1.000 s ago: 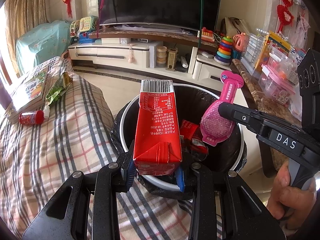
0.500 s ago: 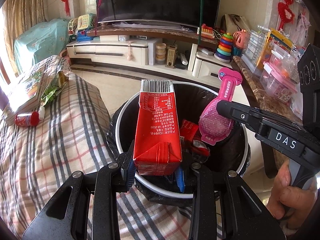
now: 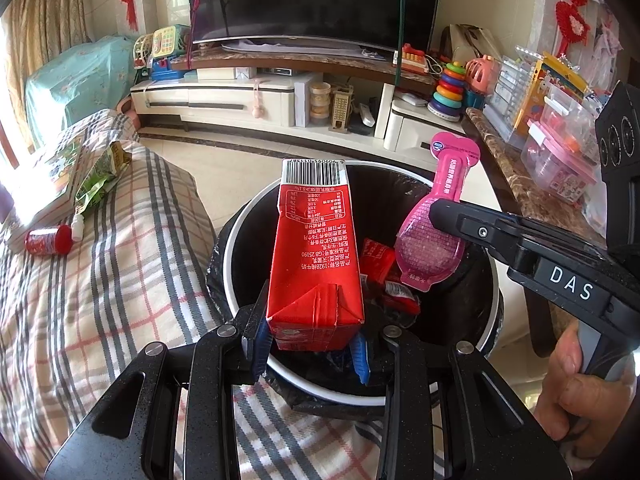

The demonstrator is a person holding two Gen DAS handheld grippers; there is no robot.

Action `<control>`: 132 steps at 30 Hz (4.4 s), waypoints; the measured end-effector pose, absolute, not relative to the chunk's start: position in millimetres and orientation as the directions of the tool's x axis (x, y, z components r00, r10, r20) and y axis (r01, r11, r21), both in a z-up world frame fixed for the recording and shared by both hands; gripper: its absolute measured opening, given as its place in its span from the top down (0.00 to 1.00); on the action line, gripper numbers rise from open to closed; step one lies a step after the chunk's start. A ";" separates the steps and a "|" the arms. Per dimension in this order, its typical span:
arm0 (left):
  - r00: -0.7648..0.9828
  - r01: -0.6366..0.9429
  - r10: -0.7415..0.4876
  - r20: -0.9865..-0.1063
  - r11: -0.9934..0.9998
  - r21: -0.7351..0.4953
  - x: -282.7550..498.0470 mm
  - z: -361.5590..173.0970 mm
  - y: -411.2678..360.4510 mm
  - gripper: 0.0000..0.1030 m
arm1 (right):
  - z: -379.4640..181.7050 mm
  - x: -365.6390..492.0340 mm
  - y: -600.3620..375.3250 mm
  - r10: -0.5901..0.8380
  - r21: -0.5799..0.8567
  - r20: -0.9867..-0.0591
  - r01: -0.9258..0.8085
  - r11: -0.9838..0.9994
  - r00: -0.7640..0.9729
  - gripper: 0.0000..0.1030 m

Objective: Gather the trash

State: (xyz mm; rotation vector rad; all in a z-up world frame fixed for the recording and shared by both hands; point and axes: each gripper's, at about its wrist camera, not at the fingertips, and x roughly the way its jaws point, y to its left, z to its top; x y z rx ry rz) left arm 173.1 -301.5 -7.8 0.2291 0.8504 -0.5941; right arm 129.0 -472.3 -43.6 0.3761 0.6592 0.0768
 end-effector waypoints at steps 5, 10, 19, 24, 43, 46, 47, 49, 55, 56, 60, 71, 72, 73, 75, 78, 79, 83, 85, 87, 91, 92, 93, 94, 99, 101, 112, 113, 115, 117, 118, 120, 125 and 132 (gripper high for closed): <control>0.507 0.579 -0.399 -0.764 0.814 -0.042 173.6 -9.0 -305.7 0.70 | -43.3 130.4 -474.6 0.185 0.364 -0.584 0.052 0.930 0.790 0.84; 0.505 0.579 -0.400 -0.765 0.814 -0.043 173.8 -9.4 -306.8 0.70 | -44.1 131.3 -477.0 0.182 0.363 -0.587 0.056 0.930 0.789 0.84; 0.503 0.580 -0.398 -0.767 0.813 -0.042 174.1 -9.1 -307.6 0.70 | -44.3 133.1 -476.6 0.180 0.358 -0.593 0.057 0.932 0.785 0.84; 0.503 0.579 -0.398 -0.768 0.814 -0.042 174.4 -9.6 -308.6 0.70 | -46.3 134.2 -476.4 0.180 0.357 -0.596 0.057 0.932 0.783 0.84; 0.494 0.579 -0.400 -0.772 0.814 -0.051 173.7 -11.5 -310.0 0.70 | -50.1 133.4 -474.8 0.177 0.352 -0.608 0.062 0.934 0.774 0.84; 0.493 0.581 -0.403 -0.771 0.812 -0.054 173.1 -10.8 -309.2 0.70 | -50.7 133.2 -475.3 0.177 0.352 -0.612 0.065 0.934 0.771 0.84; 0.492 0.581 -0.403 -0.772 0.812 -0.054 172.9 -10.7 -309.1 0.70 | -50.5 134.1 -476.0 0.178 0.354 -0.613 0.066 0.933 0.770 0.84; 0.492 0.581 -0.402 -0.772 0.812 -0.053 172.8 -10.6 -309.3 0.70 | -50.3 134.3 -477.0 0.179 0.358 -0.615 0.070 0.931 0.768 0.84; 0.490 0.580 -0.402 -0.773 0.813 -0.055 172.2 -10.4 -309.8 0.70 | -47.3 134.1 -477.2 0.176 0.355 -0.616 0.071 0.932 0.768 0.84; 0.490 0.580 -0.404 -0.773 0.813 -0.058 172.0 -10.2 -309.6 0.70 | -46.5 134.1 -477.2 0.176 0.355 -0.615 0.071 0.932 0.768 0.84; 0.502 0.574 -0.402 -0.766 0.817 -0.053 170.0 -7.4 -306.5 0.57 | -43.6 131.7 -479.8 0.181 0.372 -0.602 0.072 0.925 0.777 0.80; 0.530 0.525 -0.400 -0.747 0.848 -0.081 160.2 0.8 -274.7 0.44 | -32.6 110.5 -475.8 0.201 0.420 -0.557 0.064 0.905 0.806 0.49; 0.533 0.516 -0.400 -0.745 0.852 -0.088 158.5 1.7 -270.3 0.42 | -30.7 108.1 -474.2 0.204 0.424 -0.550 0.060 0.904 0.809 0.43; 0.535 0.510 -0.400 -0.744 0.855 -0.093 157.6 2.5 -266.6 0.40 | -28.8 106.1 -472.8 0.206 0.427 -0.545 0.058 0.903 0.813 0.37; 0.547 0.489 -0.405 -0.733 0.865 -0.113 151.4 5.3 -253.0 0.38 | -24.5 100.3 -468.7 0.209 0.433 -0.531 0.051 0.900 0.821 0.28; 0.571 0.456 -0.404 -0.715 0.880 -0.133 142.9 9.0 -234.1 0.35 | -20.1 89.4 -459.6 0.216 0.442 -0.511 0.039 0.896 0.832 0.16; 0.580 0.444 -0.402 -0.708 0.885 -0.139 139.4 10.0 -227.9 0.34 | -19.4 85.6 -456.9 0.218 0.446 -0.504 0.035 0.895 0.836 0.12; 0.609 0.401 -0.398 -0.686 0.901 -0.167 122.3 10.1 -200.0 0.29 | -20.4 69.1 -442.6 0.222 0.459 -0.482 0.029 0.888 0.848 0.05; 0.624 0.382 -0.388 -0.678 0.908 -0.169 113.7 8.6 -187.5 0.26 | -22.0 62.2 -435.7 0.216 0.456 -0.478 0.030 0.890 0.852 0.03; 0.639 0.365 -0.379 -0.670 0.915 -0.169 104.5 6.2 -174.2 0.24 | -24.1 54.2 -427.2 0.208 0.449 -0.468 0.028 0.893 0.859 0.02; 0.682 0.333 -0.353 -0.641 0.930 -0.158 87.1 3.1 -153.6 0.21 | -28.3 42.1 -415.7 0.185 0.431 -0.461 0.036 0.902 0.868 0.01; 0.693 0.325 -0.346 -0.633 0.933 -0.155 82.4 2.6 -148.8 0.21 | -28.9 38.1 -412.1 0.174 0.420 -0.460 0.041 0.906 0.871 0.01; 0.700 0.319 -0.341 -0.627 0.935 -0.153 79.4 2.4 -145.4 0.20 | -29.0 35.3 -408.7 0.164 0.409 -0.459 0.044 0.912 0.873 0.01; 0.708 0.313 -0.338 -0.620 0.937 -0.153 75.7 2.7 -141.1 0.19 | -28.1 31.0 -404.6 0.149 0.390 -0.457 0.047 0.919 0.877 0.01; 0.741 0.300 -0.336 -0.582 0.940 -0.160 57.8 10.3 -127.4 0.18 | -19.4 15.3 -391.8 0.101 0.325 -0.433 0.051 0.944 0.896 0.01; 0.759 0.298 -0.330 -0.561 0.942 -0.151 49.4 15.4 -124.4 0.17 | -10.5 6.5 -384.5 0.076 0.283 -0.409 0.047 0.958 0.909 0.01; 0.915 0.177 -0.166 -0.369 0.984 -0.003 4.1 27.1 -116.4 0.00 | 2.9 -22.9 -359.3 -0.096 0.104 -0.268 0.128 0.986 0.959 0.00; 0.918 0.170 -0.156 -0.364 0.985 0.006 3.2 24.3 -115.7 0.00 | -2.1 -22.4 -359.6 -0.094 0.116 -0.265 0.128 0.985 0.960 0.00; 0.917 0.169 -0.154 -0.368 0.986 0.009 4.9 20.0 -114.2 0.00 | -10.7 -22.2 -359.4 -0.096 0.124 -0.255 0.131 0.984 0.962 0.00; 0.916 0.164 -0.147 -0.372 0.986 0.015 4.7 15.5 -113.8 0.00 | -18.5 -21.4 -357.3 -0.107 0.114 -0.252 0.139 0.984 0.962 0.00; 0.917 0.158 -0.139 -0.374 0.987 0.021 4.8 13.1 -113.2 0.00 | -21.4 -20.9 -355.8 -0.112 0.105 -0.252 0.142 0.984 0.961 0.00; 0.918 0.148 -0.129 -0.376 0.989 0.023 3.1 11.1 -112.3 0.00 | -24.6 -22.6 -353.6 -0.118 0.091 -0.252 0.145 0.985 0.961 0.00; 0.922 0.122 -0.107 -0.373 0.992 0.017 1.9 9.9 -108.4 0.00 | -28.4 -23.1 -353.4 -0.122 0.082 -0.256 0.148 0.986 0.959 0.00; 0.926 0.108 -0.093 -0.365 0.994 0.020 -4.9 11.6 -108.3 0.00 | -30.1 -23.8 -355.2 -0.107 0.097 -0.265 0.136 0.986 0.958 0.00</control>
